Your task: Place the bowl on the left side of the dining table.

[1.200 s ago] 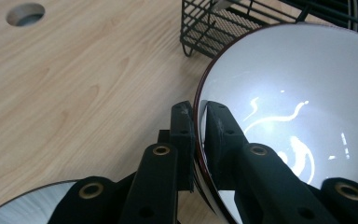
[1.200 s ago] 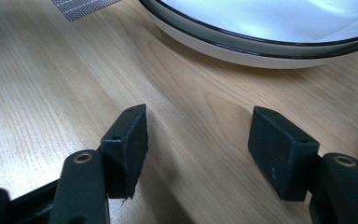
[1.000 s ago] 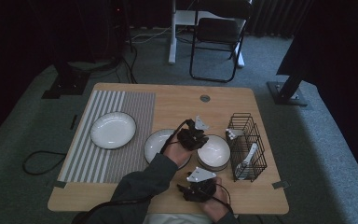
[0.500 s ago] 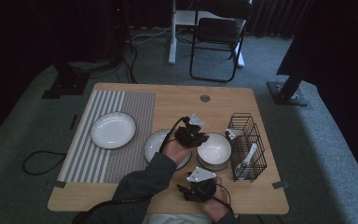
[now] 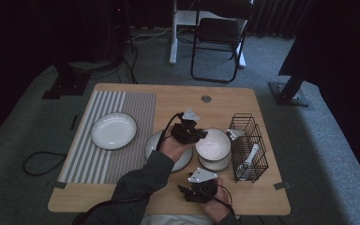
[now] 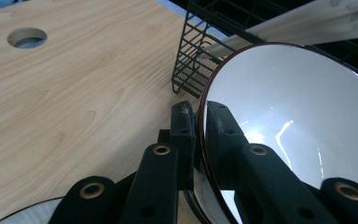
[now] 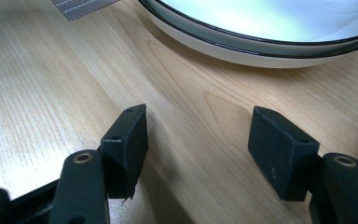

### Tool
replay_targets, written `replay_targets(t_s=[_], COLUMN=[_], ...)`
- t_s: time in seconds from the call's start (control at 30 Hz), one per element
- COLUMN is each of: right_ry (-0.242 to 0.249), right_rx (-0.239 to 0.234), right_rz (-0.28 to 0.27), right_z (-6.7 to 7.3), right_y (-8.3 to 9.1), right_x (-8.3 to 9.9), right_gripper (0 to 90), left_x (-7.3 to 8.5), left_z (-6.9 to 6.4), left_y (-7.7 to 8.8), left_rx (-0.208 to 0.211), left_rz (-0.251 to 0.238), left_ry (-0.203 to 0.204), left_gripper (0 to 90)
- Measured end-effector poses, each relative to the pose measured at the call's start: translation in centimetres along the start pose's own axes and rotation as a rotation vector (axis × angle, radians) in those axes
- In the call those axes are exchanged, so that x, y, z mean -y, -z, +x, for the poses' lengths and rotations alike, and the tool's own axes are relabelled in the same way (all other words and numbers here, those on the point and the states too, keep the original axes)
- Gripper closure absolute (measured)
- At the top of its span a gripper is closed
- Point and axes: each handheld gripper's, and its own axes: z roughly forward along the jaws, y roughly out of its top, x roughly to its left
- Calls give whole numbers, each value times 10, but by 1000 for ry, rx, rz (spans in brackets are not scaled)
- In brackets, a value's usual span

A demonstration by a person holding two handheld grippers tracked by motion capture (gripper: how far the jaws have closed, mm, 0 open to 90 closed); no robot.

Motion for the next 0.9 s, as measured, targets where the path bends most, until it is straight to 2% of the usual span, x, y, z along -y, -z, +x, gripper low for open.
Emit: replay_targets(t_s=[0.43, 0.9], right_ry=[-2, -3], right_rx=[-2, -4], right_rz=[1, 1], right_z=[0, 0], right_y=[0, 0], right_x=[0, 0], right_gripper=[372, 372], left_x=[-1, 5], left_z=[11, 32], left_y=[14, 31], left_rx=[-13, -52], left_rz=[-28, -52], left_ry=[31, 75], left_gripper=[828, 828])
